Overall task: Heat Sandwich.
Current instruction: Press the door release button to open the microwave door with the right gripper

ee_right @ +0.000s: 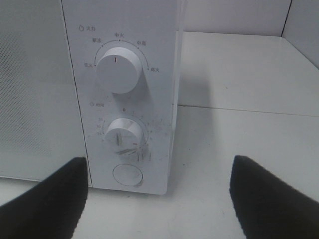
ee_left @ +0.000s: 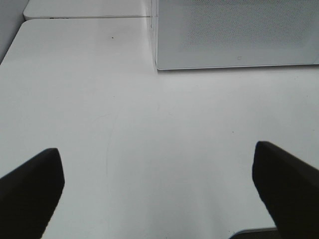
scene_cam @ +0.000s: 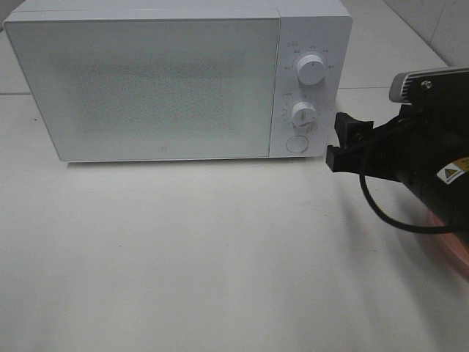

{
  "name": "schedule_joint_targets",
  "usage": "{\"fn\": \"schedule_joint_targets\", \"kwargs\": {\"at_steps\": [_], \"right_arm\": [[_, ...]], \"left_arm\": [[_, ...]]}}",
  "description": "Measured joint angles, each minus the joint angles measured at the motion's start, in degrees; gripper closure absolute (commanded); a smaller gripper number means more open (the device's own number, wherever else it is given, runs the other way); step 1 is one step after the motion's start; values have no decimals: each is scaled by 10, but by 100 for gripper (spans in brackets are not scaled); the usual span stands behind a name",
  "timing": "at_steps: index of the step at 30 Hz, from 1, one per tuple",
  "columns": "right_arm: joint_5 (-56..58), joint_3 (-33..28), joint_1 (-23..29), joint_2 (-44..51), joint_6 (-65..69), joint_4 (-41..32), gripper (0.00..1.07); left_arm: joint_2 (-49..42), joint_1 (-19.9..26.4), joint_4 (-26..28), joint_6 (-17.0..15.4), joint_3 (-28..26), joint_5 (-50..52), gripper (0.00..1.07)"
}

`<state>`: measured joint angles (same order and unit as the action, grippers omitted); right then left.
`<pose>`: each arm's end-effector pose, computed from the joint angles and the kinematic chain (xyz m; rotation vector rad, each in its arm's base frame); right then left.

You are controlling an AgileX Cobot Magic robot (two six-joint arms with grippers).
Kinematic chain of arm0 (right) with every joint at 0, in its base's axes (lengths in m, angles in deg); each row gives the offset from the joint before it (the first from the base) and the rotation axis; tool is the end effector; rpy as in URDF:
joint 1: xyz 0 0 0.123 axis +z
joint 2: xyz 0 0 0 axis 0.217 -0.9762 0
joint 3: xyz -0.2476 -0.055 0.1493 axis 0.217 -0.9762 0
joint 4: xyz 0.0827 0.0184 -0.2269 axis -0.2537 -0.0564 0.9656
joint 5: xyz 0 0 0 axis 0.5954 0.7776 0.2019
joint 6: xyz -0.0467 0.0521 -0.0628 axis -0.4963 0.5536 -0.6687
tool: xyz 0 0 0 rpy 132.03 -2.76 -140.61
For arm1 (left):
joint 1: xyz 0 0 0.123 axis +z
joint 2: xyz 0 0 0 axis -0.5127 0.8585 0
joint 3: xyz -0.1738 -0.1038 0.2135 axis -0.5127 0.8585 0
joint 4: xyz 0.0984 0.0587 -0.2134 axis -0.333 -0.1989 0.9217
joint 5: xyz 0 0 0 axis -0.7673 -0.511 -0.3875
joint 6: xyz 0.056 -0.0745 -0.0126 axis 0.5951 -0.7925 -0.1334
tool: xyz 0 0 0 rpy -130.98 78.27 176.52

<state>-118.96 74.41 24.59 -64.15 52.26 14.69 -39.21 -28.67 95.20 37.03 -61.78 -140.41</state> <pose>0.2106 0.0977 0.1975 -0.1291 1.6793 0.0231 -0.0197 -0.0118 0.2729 0.0567 2.0174 -0.0818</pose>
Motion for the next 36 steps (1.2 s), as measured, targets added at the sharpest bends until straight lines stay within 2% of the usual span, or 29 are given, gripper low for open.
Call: {"fn": "schedule_joint_targets", "kwargs": {"at_steps": [6, 13, 27, 31, 35, 36], "right_arm": [[-62, 3, 53, -81, 1, -57, 31], [-64, 30, 91, -133, 1, -103, 31], [-65, 44, 95, -160, 4, -109, 31], [-65, 44, 95, -160, 54, -109, 31], [-65, 44, 95, -160, 202, -109, 33], [-65, 44, 95, -160, 202, -109, 33]], "left_arm": [[0, 0, 0, 0, 0, 0, 10], [0, 0, 0, 0, 0, 0, 10], [0, 0, 0, 0, 0, 0, 10], [0, 0, 0, 0, 0, 0, 10], [0, 0, 0, 0, 0, 0, 10], [0, 0, 0, 0, 0, 0, 10]]}}
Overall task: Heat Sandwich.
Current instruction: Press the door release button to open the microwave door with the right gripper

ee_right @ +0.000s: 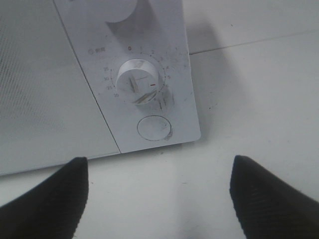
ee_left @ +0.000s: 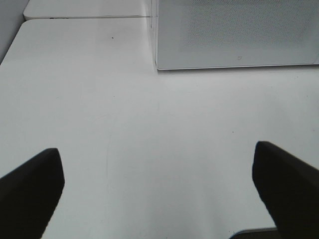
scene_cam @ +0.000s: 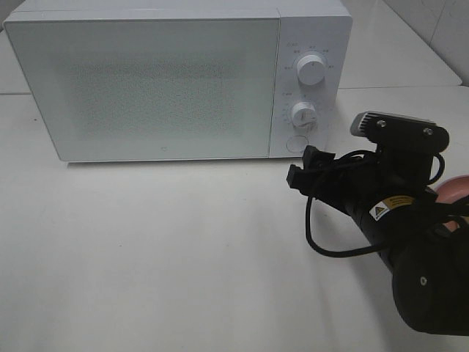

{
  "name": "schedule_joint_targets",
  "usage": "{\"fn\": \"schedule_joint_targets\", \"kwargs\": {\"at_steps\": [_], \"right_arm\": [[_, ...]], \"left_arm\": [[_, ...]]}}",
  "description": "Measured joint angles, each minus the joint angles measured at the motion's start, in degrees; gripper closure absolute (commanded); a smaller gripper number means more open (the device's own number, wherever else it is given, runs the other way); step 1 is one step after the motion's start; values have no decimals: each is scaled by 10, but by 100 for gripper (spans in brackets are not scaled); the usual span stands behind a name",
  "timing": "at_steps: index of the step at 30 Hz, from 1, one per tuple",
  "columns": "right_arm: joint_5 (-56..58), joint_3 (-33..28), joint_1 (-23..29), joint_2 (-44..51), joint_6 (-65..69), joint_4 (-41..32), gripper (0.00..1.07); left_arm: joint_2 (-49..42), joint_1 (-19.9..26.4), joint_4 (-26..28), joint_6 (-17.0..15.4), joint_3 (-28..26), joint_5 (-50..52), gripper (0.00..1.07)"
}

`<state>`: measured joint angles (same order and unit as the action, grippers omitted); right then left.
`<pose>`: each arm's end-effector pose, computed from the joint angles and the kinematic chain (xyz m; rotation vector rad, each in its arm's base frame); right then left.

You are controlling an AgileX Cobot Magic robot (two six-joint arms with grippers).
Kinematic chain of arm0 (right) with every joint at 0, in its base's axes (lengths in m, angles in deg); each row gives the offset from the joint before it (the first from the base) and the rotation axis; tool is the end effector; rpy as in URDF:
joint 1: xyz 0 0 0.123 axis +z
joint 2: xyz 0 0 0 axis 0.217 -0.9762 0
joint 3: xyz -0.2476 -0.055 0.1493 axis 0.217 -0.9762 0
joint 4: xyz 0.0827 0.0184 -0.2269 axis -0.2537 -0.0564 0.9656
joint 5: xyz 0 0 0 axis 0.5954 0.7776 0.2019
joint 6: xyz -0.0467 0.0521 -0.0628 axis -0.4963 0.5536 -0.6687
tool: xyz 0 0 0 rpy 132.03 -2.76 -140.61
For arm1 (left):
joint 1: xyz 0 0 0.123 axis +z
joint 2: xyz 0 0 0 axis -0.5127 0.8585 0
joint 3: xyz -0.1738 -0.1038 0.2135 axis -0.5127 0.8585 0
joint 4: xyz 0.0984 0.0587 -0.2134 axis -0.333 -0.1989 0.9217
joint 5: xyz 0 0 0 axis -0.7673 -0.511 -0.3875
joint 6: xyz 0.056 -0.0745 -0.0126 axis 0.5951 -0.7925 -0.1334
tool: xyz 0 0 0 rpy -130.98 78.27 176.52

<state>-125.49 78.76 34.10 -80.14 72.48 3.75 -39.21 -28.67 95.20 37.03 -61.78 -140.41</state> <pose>0.2176 0.1367 0.1508 0.1525 1.7685 0.1825 -0.0197 -0.0118 0.2729 0.0567 2.0174 -0.0818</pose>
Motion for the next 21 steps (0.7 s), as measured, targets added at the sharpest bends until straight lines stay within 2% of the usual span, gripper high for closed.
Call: {"fn": "schedule_joint_targets", "kwargs": {"at_steps": [4, 6, 7, 9, 11, 14, 18, 19, 20, 21], "right_arm": [[0, 0, 0, 0, 207, 0, 39], [0, 0, 0, 0, 245, 0, 41], [0, 0, 0, 0, 342, 0, 44], [0, 0, 0, 0, 380, 0, 46], [0, 0, 0, 0, 519, 0, 54], [0, 0, 0, 0, 592, 0, 60], [0, 0, 0, 0, 696, -1, 84], [0, 0, 0, 0, 696, -1, 84], [0, 0, 0, 0, 706, -2, 90], [0, 0, 0, 0, 710, -2, 100]], "left_arm": [[0, 0, 0, 0, 0, 0, 10], [0, 0, 0, 0, 0, 0, 10], [0, 0, 0, 0, 0, 0, 10], [0, 0, 0, 0, 0, 0, 10], [0, 0, 0, 0, 0, 0, 10], [0, 0, 0, 0, 0, 0, 10], [0, 0, 0, 0, 0, 0, 10], [0, 0, 0, 0, 0, 0, 10], [0, 0, 0, 0, 0, 0, 10], [0, 0, 0, 0, 0, 0, 10]]}}
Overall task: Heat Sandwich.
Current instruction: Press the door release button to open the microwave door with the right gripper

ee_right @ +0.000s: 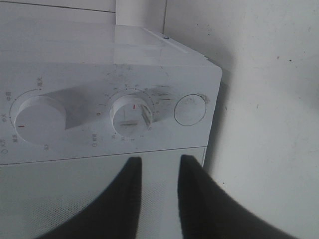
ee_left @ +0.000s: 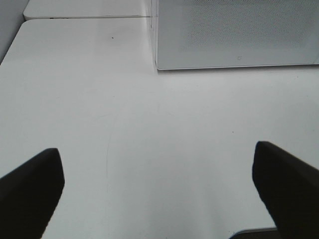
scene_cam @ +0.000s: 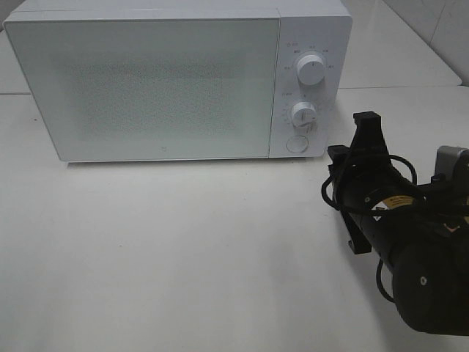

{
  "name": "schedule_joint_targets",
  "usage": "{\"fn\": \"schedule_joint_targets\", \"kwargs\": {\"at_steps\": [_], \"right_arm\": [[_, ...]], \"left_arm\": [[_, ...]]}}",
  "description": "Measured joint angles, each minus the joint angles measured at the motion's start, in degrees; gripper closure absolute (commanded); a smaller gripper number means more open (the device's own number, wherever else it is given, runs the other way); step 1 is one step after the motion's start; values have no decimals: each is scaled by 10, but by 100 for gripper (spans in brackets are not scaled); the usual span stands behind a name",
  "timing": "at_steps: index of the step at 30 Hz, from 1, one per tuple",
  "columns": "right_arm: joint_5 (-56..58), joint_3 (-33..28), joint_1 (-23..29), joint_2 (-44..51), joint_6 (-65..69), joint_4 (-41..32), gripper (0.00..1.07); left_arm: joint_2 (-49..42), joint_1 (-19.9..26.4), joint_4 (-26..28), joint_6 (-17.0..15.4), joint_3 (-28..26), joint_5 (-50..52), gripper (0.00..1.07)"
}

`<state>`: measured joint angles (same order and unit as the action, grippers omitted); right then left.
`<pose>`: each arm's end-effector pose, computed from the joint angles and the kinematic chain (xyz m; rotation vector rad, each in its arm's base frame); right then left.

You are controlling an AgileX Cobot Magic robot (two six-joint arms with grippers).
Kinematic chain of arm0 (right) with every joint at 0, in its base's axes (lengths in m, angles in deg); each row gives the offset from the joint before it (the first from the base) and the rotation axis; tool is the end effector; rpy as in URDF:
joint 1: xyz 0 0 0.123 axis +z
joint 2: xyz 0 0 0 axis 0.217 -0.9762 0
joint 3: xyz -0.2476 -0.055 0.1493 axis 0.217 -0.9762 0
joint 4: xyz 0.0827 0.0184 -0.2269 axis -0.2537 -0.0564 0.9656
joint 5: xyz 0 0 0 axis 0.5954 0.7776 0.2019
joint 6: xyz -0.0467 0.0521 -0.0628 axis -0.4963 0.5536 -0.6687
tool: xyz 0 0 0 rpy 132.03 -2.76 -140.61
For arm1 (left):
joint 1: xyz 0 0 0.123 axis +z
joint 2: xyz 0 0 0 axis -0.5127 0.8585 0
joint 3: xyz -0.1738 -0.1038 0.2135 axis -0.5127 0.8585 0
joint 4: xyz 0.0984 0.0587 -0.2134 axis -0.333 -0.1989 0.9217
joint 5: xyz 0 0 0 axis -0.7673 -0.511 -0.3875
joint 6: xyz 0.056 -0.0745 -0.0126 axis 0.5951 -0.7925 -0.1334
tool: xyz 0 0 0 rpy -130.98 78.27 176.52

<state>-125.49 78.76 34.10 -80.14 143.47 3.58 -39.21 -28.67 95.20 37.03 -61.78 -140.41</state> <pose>0.2176 0.1365 0.1507 1.2358 1.4461 1.0526 -0.0197 -0.0118 0.2729 0.0567 2.0174 -0.0818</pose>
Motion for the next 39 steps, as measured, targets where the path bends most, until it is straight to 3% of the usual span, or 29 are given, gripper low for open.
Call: {"fn": "schedule_joint_targets", "kwargs": {"at_steps": [2, 19, 39], "right_arm": [[0, 0, 0, 0, 1, 0, 107], [19, 6, -1, 0, 2, 1, 107], [93, 125, -89, -104, 45, 119, 107]], "left_arm": [[0, 0, 0, 0, 0, 0, 10], [0, 0, 0, 0, 0, 0, 10], [0, 0, 0, 0, 0, 0, 10]]}}
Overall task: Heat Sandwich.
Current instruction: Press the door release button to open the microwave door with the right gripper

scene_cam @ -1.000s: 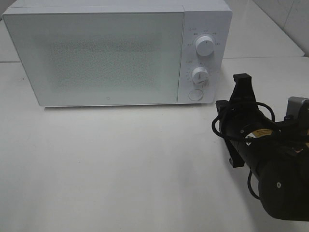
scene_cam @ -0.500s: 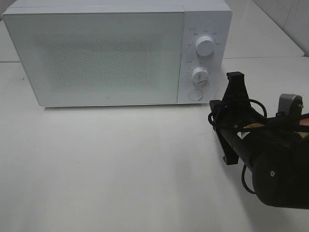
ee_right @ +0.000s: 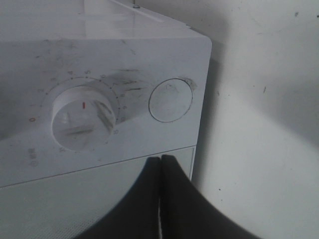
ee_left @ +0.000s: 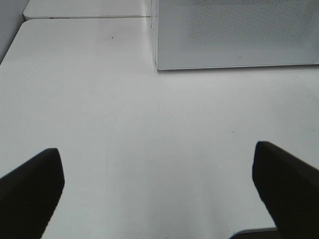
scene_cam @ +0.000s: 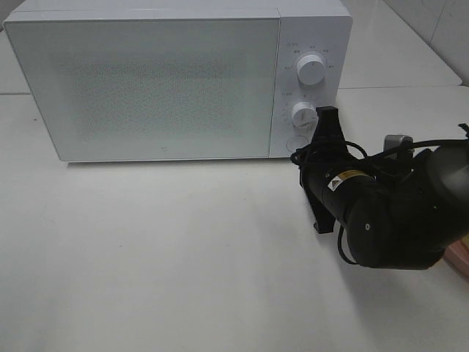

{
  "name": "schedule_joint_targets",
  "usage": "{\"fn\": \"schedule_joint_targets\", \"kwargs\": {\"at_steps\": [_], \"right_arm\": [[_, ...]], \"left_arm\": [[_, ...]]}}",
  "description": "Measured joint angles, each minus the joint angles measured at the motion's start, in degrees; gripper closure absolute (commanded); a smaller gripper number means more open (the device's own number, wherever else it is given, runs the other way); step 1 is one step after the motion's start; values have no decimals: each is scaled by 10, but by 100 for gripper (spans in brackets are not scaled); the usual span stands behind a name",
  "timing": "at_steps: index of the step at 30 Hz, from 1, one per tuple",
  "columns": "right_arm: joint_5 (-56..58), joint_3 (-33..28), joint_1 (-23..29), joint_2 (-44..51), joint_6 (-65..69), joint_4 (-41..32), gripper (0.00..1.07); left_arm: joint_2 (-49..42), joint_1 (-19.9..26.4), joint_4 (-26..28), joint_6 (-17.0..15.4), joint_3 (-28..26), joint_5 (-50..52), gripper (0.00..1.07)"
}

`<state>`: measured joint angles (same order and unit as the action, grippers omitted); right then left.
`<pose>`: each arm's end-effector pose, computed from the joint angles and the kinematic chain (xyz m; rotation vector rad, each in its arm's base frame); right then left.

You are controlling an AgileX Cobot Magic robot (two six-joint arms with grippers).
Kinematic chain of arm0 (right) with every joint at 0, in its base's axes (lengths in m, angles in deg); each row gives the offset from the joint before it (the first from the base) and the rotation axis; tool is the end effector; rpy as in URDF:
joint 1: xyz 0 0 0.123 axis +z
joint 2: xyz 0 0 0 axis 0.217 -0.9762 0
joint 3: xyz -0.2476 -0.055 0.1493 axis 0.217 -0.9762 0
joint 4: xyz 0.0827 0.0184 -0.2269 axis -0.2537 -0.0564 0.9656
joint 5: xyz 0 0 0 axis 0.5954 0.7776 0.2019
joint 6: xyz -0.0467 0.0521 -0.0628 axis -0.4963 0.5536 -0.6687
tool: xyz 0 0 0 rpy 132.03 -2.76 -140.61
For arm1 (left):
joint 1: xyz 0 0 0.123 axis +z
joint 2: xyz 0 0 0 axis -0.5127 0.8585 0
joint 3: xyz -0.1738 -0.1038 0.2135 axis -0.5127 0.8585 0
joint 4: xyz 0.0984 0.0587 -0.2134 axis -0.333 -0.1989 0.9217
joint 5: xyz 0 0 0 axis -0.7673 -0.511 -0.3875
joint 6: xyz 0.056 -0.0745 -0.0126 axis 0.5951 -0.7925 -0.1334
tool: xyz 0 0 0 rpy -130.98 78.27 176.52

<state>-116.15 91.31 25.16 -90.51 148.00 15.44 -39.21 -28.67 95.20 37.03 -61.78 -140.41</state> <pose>0.2787 0.1560 0.1218 1.3166 1.5423 1.0862 -0.0197 -0.0118 0.2729 0.0567 2.0174 -0.0818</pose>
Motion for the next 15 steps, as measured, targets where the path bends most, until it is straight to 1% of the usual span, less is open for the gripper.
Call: {"fn": "schedule_joint_targets", "kwargs": {"at_steps": [1, 5, 6, 13, 15], "right_arm": [[3, 14, -7, -12, 0, 7, 107], [15, 34, -18, -25, 1, 12, 107], [22, 48, -25, -36, 1, 15, 107], [36, 78, -47, -64, 1, 29, 107], [55, 92, -57, -68, 1, 30, 107]], "left_arm": [[0, 0, 0, 0, 0, 0, 10], [0, 0, 0, 0, 0, 0, 10], [0, 0, 0, 0, 0, 0, 10], [0, 0, 0, 0, 0, 0, 10], [0, 0, 0, 0, 0, 0, 10]]}}
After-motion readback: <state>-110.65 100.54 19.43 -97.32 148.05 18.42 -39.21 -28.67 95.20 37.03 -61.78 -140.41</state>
